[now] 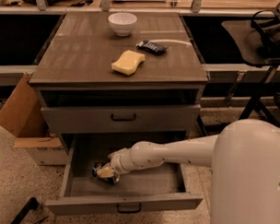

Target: Place pepsi can into middle drawer

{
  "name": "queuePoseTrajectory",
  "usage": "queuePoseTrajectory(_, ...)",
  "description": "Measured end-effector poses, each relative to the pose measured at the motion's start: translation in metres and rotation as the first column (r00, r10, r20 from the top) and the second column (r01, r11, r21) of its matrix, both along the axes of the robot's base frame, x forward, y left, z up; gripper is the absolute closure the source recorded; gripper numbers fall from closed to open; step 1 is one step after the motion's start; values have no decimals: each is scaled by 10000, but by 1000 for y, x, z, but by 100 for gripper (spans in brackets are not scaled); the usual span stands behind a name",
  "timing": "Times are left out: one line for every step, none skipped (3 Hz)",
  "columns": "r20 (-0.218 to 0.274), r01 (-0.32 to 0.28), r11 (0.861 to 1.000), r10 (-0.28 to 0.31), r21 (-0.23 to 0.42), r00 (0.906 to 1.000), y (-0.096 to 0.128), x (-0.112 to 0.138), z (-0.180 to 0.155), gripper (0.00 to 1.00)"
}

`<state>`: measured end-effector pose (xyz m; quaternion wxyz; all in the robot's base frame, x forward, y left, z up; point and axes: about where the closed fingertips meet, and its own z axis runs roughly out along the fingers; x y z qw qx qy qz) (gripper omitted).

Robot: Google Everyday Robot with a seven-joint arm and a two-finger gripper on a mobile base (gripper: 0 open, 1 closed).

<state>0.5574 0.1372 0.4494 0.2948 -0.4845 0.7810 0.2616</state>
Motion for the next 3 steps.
queuePoseTrajectory(23, 50, 10000, -50, 82, 10000, -10, -1, 6, 0)
queuePoseTrajectory(61, 27, 9994, -29, 337, 10000, -20, -3, 15, 0)
queuePoseTrajectory(117, -460, 9960, 452, 763, 9989, -42, -32, 50, 0)
